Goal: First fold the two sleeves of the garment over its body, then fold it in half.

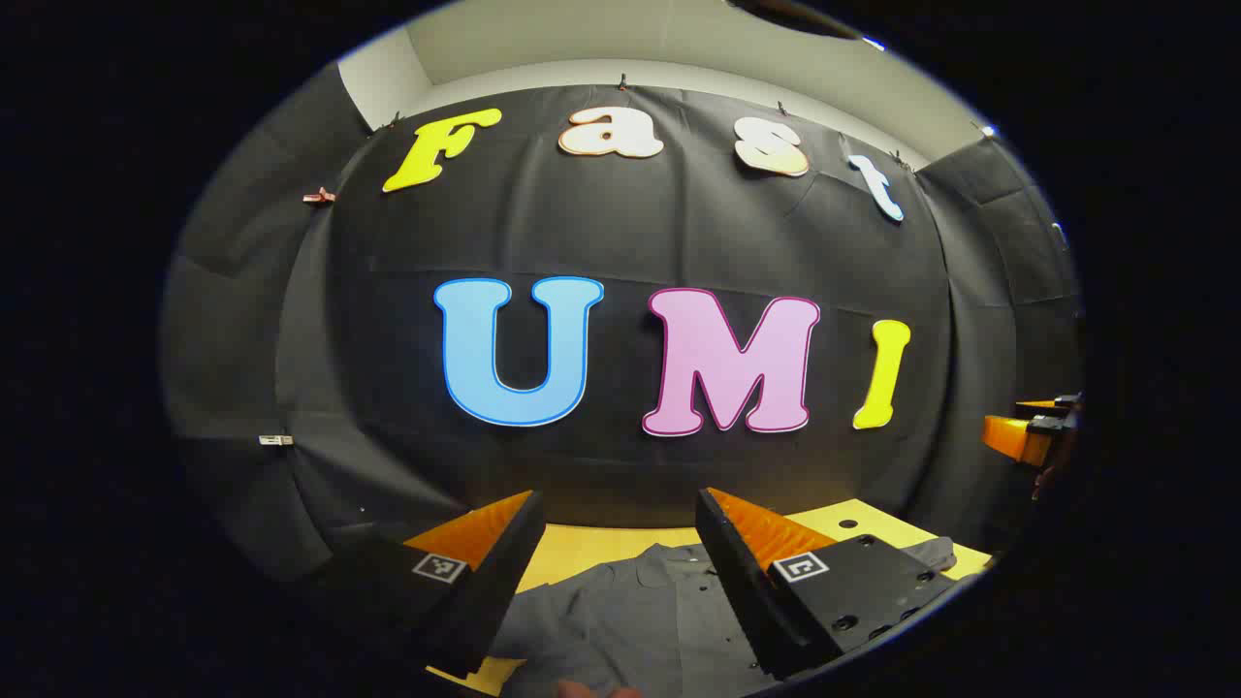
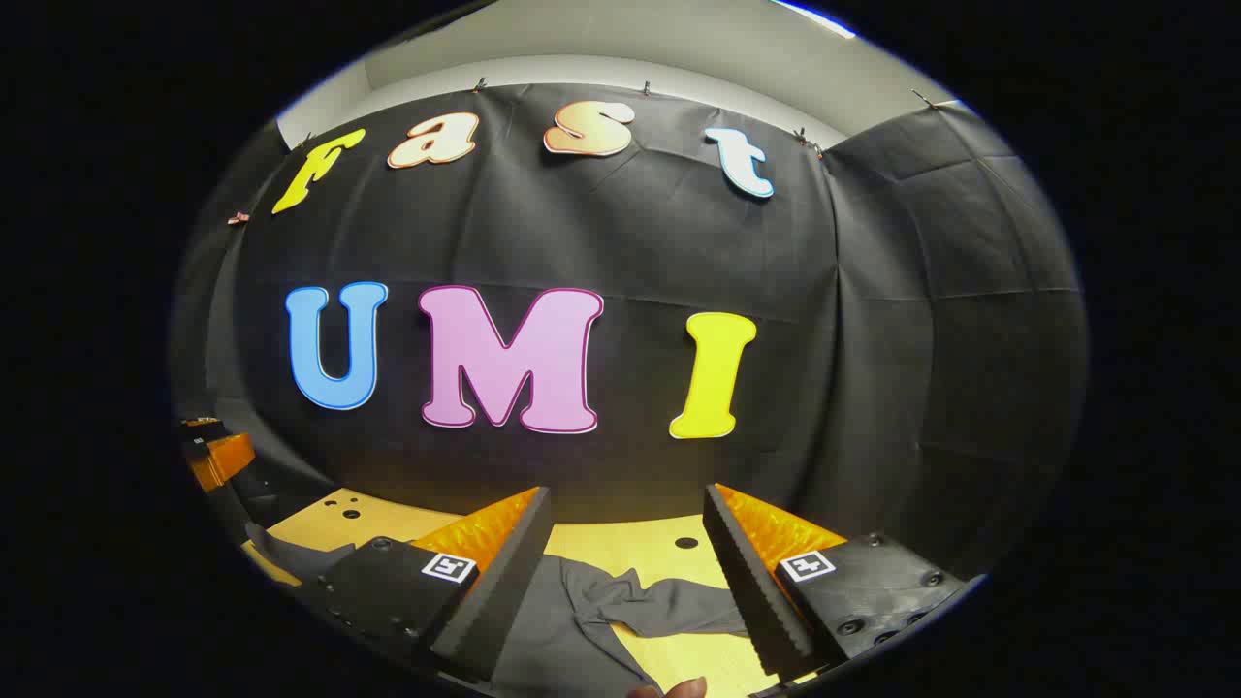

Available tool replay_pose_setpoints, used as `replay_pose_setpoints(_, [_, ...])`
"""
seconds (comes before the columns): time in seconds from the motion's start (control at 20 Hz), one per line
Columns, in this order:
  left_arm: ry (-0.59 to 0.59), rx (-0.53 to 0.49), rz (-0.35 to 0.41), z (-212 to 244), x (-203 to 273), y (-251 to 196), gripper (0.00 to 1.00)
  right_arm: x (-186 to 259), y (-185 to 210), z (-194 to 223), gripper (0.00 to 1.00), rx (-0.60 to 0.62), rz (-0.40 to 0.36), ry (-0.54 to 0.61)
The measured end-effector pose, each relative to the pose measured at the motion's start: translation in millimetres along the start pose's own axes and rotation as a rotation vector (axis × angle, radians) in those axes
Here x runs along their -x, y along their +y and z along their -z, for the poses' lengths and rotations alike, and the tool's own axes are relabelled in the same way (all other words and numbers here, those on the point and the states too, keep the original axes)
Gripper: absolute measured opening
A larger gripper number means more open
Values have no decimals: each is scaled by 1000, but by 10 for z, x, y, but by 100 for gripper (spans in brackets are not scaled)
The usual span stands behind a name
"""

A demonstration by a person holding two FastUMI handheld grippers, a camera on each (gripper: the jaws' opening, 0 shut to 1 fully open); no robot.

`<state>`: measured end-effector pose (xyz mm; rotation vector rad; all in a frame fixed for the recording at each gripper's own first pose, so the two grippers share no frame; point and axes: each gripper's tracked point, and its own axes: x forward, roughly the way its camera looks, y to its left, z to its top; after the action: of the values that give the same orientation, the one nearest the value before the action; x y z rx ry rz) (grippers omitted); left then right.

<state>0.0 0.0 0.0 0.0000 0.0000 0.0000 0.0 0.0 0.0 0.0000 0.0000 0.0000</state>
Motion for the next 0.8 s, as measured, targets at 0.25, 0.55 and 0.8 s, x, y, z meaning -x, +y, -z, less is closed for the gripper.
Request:
replay_pose_setpoints(0.25, [15,-4,-2,37,-29,-42,99,-6,-35,32,98,14,-3,10])
replay_pose_setpoints(0.55, [17,-6,9,32,-39,-139,99,-11,-135,12,98,9,14,5])
replay_pose_setpoints(0.8, [30,-2,15,43,-49,-218,99,-7,-184,16,98,16,12,9])
